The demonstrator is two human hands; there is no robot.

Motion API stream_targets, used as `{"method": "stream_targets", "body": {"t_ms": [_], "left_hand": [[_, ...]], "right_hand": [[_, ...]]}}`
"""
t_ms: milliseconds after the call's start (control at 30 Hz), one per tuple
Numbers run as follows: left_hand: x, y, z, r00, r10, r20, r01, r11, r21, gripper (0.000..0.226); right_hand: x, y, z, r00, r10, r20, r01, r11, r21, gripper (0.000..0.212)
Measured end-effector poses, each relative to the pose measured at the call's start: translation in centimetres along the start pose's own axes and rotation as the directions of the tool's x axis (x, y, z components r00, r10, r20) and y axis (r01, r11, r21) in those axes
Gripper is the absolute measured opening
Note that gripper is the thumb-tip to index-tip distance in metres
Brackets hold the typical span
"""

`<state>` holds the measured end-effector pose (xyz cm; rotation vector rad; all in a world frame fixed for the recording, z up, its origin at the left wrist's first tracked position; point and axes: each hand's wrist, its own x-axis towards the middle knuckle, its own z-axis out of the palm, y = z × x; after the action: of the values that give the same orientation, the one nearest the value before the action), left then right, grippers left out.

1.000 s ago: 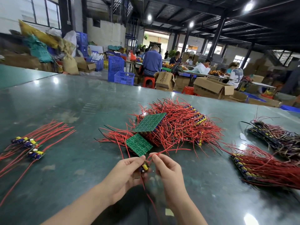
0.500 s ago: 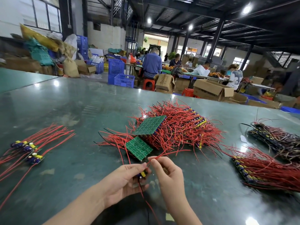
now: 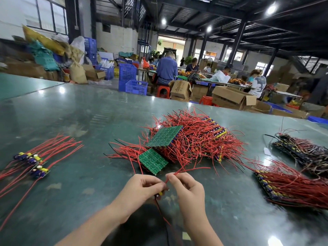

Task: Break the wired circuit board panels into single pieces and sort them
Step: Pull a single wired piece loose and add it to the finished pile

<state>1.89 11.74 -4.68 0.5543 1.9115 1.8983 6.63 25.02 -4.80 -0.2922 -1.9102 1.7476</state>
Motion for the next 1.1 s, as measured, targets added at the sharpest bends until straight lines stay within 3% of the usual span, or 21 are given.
{"method": "stream_targets", "body": {"t_ms": [67, 167, 267, 333, 400, 467, 533, 600, 833, 1000, 1100], "left_hand": [[0.0, 0.1, 0.1, 1.0, -0.011, 0.0, 0.011, 1.0, 0.024, 0.017], [-0.1, 0.2, 0.0, 0.999, -0.028, -0.018, 0.029, 0.999, 0.041, 0.021], [-0.2, 0.3, -0.2, 0.998, -0.055, 0.035, 0.054, 0.998, 0.027, 0.015], [-0.2, 0.3, -0.2, 0.997, -0.056, 0.054, 0.05, 0.994, 0.095, 0.015], [-0.1, 0.3, -0.4, 0.998, -0.04, 0.037, 0.032, 0.98, 0.196, 0.018], [-0.1, 0.4, -0.7, 0.999, -0.03, 0.039, 0.019, 0.965, 0.261, 0.017], [-0.1, 0.5, -1.0, 0.998, -0.027, 0.054, 0.01, 0.956, 0.295, 0.017], [-0.1, 0.5, -0.9, 0.999, -0.018, 0.045, 0.004, 0.95, 0.311, 0.021], [-0.3, 0.7, -0.5, 0.999, 0.043, 0.021, -0.045, 0.994, 0.096, 0.018], [-0.3, 0.7, -0.9, 0.997, 0.005, 0.078, -0.016, 0.99, 0.14, 0.012], [-0.3, 0.8, -1.2, 0.993, 0.001, 0.115, -0.021, 0.985, 0.173, 0.015]], "right_hand": [[-0.1, -0.3, 0.1, 0.998, 0.06, 0.009, -0.061, 0.991, 0.117, 0.016], [0.1, -0.5, -0.1, 0.998, 0.039, 0.052, -0.044, 0.993, 0.112, 0.02], [0.1, -0.3, -0.4, 0.991, -0.132, 0.026, 0.134, 0.985, -0.11, 0.024], [0.1, 0.1, -0.5, 0.943, -0.331, 0.025, 0.317, 0.875, -0.365, 0.023], [0.1, 0.4, -0.5, 0.913, -0.404, 0.063, 0.387, 0.805, -0.45, 0.02], [0.2, 0.1, -0.5, 0.956, -0.279, 0.085, 0.291, 0.895, -0.338, 0.021], [0.2, -0.5, -0.4, 0.991, -0.092, 0.099, 0.105, 0.985, -0.139, 0.022], [0.2, -0.8, -0.3, 0.995, 0.014, 0.094, -0.013, 1.0, -0.011, 0.025], [-0.2, -0.7, 0.2, 0.983, 0.094, 0.156, -0.118, 0.981, 0.154, 0.022], [0.1, -0.9, -0.1, 0.998, 0.028, 0.06, -0.035, 0.993, 0.117, 0.015], [0.2, -1.0, -0.4, 0.995, 0.048, 0.082, -0.057, 0.992, 0.113, 0.018]]}}
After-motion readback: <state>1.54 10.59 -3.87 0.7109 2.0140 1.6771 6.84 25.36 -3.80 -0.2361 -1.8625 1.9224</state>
